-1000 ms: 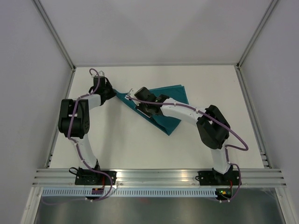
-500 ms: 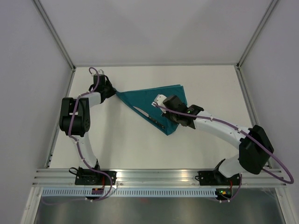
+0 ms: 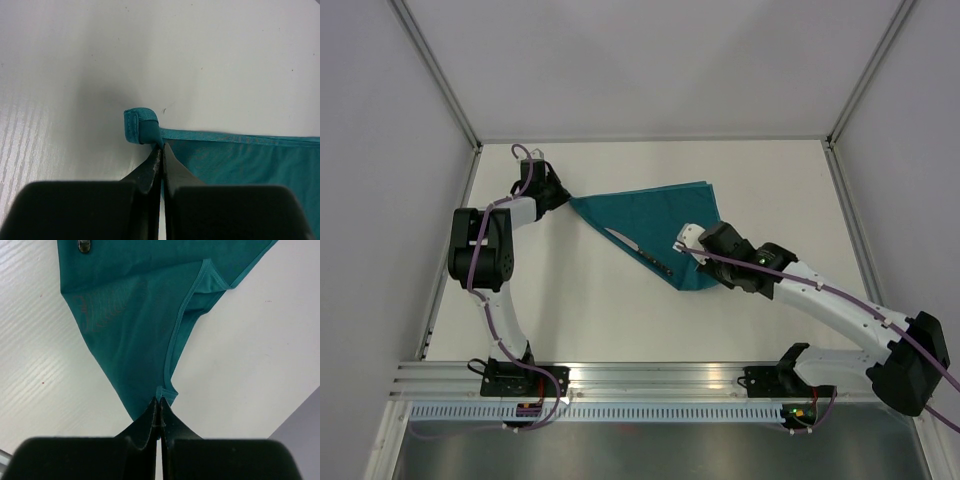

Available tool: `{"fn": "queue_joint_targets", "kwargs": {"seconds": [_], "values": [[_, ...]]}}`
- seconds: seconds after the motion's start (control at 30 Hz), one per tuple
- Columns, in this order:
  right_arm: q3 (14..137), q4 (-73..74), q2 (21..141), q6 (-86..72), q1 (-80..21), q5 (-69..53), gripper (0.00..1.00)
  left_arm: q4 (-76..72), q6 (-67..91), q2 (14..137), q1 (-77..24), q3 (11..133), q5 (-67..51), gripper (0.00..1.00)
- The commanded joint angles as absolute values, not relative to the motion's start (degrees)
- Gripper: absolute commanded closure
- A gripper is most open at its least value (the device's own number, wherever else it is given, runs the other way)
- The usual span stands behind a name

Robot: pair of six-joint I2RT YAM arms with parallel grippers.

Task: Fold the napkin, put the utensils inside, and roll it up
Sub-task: Adjust the napkin at the center of the board.

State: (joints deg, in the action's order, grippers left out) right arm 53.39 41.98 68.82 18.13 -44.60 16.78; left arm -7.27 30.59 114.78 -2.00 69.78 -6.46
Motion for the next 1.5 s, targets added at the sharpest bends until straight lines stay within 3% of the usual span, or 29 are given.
{"fn": "queue_joint_targets", "kwargs": {"seconds": [0.0, 0.47, 0.8, 0.9, 0.93, 1.03, 1.13, 1.27, 1.47], "values": [[52.7, 50.5, 67.2, 20.5, -44.4, 18.9, 0.97, -7.1, 31.5, 115.5, -1.8, 72.2, -8.3, 0.98], [53.5, 61.2, 68.5, 23.6, -44.4, 6.1, 0.96, -7.1, 31.2, 115.8, -1.9, 72.5, -9.2, 0.96], [51.8, 59.2, 74.4, 25.4, -44.4, 5.7, 0.93, -6.7, 31.0, 116.2, -1.8, 73.1, -9.8, 0.94], [53.1, 58.9, 76.1, 25.7, -44.4, 4.0, 0.79, -6.9, 30.8, 116.2, -1.9, 73.1, -10.4, 0.86], [53.4, 58.7, 75.9, 25.6, -44.4, 3.9, 0.65, -7.1, 30.7, 116.0, -1.9, 73.1, -10.5, 0.80], [54.9, 58.1, 74.1, 25.3, -44.4, 4.7, 0.50, -11.5, 30.6, 114.4, -1.8, 70.7, -11.9, 0.67], [57.2, 58.2, 72.2, 24.2, -44.2, 5.4, 0.46, -17.2, 31.2, 111.4, -1.9, 67.2, -13.4, 0.58], [59.5, 57.0, 70.6, 21.1, -43.2, 8.7, 0.46, -21.3, 31.2, 107.4, -1.9, 64.8, -15.2, 0.55], [62.4, 53.8, 71.7, 21.1, -33.9, 7.1, 0.47, -25.7, 29.5, 99.9, -2.1, 61.2, -16.1, 0.52]]}}
